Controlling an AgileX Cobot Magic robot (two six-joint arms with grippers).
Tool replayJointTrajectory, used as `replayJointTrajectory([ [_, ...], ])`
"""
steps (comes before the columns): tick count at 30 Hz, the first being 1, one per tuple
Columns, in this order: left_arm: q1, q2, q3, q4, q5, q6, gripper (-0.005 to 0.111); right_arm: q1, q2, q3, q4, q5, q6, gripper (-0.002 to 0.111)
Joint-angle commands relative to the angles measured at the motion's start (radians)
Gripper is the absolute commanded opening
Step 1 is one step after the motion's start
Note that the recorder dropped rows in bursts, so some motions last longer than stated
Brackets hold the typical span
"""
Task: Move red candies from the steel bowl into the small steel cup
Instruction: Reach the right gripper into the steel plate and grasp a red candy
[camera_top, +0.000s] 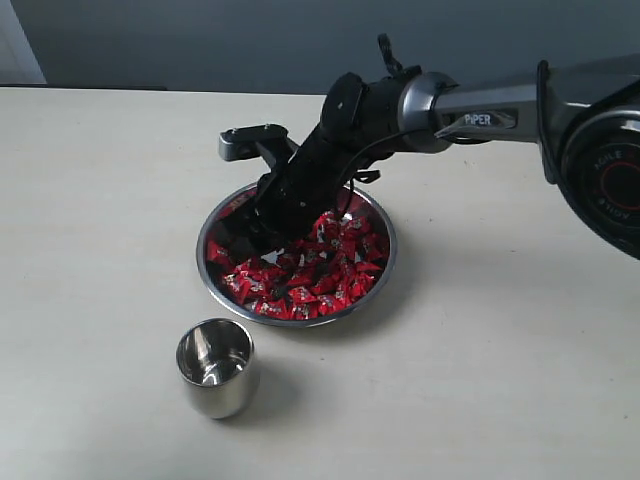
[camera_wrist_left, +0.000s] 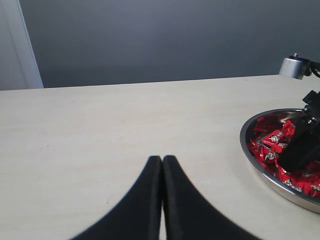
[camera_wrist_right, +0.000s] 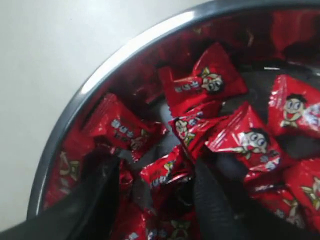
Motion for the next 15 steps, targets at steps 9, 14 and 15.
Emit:
replayJointTrajectory([
  [9,0.004,-0.005,0.002,0.001,-0.006,-0.002,0.000,0.026,-0.005,-0.004,-0.064,-0.010,0.041,0.046],
  [14,0.004,-0.005,0.002,0.001,-0.006,-0.002,0.000,0.037,-0.005,-0.004,-0.102,-0.035,0.050,0.046],
  [15,0.004,-0.005,0.002,0.001,-0.006,-0.002,0.000,0.037,-0.005,-0.004,-0.102,-0.043,0.054,0.046],
])
